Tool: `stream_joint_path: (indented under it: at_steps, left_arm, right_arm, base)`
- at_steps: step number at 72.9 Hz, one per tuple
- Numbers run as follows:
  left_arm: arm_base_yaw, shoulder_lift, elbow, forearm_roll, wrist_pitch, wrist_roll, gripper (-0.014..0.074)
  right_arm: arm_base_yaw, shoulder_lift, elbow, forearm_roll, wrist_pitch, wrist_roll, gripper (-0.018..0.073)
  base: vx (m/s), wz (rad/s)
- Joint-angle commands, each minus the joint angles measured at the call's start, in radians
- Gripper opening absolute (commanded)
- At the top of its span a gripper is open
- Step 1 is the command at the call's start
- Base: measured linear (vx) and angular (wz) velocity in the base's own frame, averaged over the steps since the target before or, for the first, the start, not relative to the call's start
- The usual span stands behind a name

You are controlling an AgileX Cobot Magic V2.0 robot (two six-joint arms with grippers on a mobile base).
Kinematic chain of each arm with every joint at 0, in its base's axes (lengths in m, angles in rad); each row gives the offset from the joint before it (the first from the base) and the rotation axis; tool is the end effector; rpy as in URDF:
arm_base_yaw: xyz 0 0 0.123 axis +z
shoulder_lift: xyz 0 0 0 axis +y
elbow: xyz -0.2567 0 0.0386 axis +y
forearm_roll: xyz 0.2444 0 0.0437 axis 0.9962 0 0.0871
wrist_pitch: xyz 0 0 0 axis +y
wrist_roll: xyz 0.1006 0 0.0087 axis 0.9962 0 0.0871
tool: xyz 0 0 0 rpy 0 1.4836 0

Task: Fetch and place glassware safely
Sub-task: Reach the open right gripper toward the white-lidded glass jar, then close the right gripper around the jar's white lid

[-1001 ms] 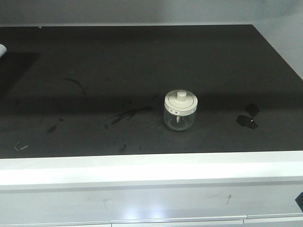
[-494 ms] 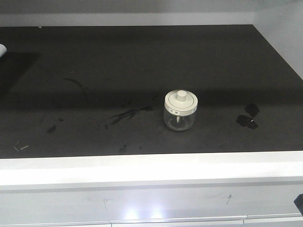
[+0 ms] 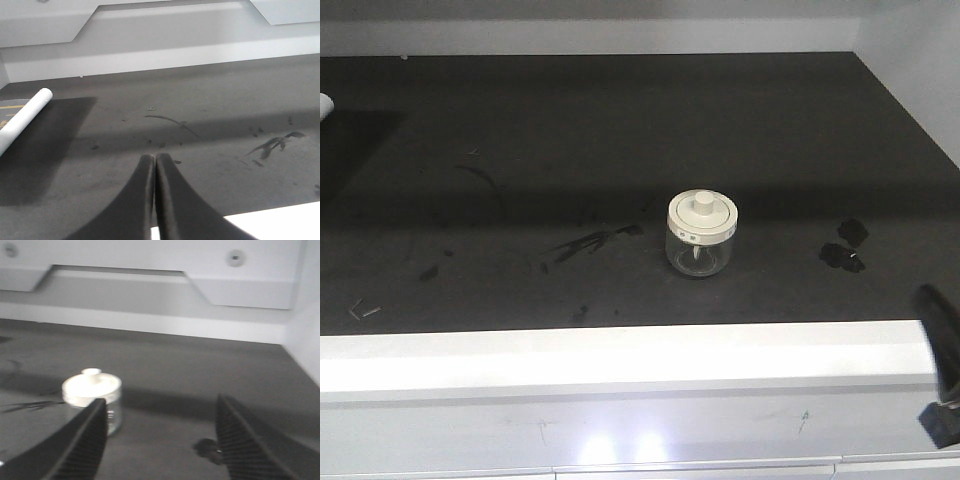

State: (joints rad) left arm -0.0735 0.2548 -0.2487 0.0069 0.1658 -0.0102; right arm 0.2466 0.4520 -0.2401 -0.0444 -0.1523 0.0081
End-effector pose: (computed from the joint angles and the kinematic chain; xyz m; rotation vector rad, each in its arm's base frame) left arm 0.1063 -0.0077 0.2586 0.0572 1.6548 -0.0575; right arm 0.1308 0.0336 0.2638 -0.2228 1.5297 0.1723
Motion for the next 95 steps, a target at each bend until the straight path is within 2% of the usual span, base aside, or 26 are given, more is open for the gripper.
stream_joint_path:
  at_steps: [1, 11, 22, 36, 48, 60, 74, 95]
  left_arm:
    - [-0.001, 0.010, -0.025, -0.007, -0.070, -0.010, -0.0007]
    - [-0.001, 0.010, -0.025, -0.007, -0.070, -0.010, -0.0007]
    - [-0.001, 0.010, -0.025, -0.007, -0.070, -0.010, -0.0007]
    - [-0.001, 0.010, -0.025, -0.007, -0.070, -0.010, -0.0007]
    - [-0.001, 0.010, -0.025, -0.007, -0.070, -0.010, -0.0007]
    - [-0.001, 0.010, -0.025, -0.007, -0.070, -0.010, -0.0007]
    - [-0.001, 0.010, -0.025, -0.007, -0.070, -0.010, -0.0007]
    - [-0.001, 0.010, -0.025, -0.007, -0.070, -0.010, -0.0007]
  right_arm:
    - [0.050, 0.074, -0.034, -0.003, -0.131, 0.014, 0.0512]
    - [0.099, 0.229, -0.120, 0.023, -0.155, 0.024, 0.0510]
    - [0.097, 0.429, -0.277, 0.044, -0.170, 0.050, 0.0510]
    - [0.097, 0.672, -0.420, 0.030, -0.276, 0.104, 0.0510]
    - [0.098, 0.835, -0.536, -0.085, -0.288, 0.143, 0.0510]
    - [0.098, 0.948, -0.630, -0.188, -0.300, 0.273, 0.0510]
    - [0.098, 1.046, -0.650, -0.329, -0.420, 0.402, 0.0510]
    - [0.098, 1.154, -0.650, -0.357, -0.439, 0.391, 0.0510]
  base:
    - [0.00, 0.00]
    - [0.00, 0.00]
    - [0.00, 0.00]
    - [0.00, 0.00]
    - [0.00, 0.00]
    - [0.00, 0.00]
    - [0.00, 0.00]
    - [0.00, 0.00]
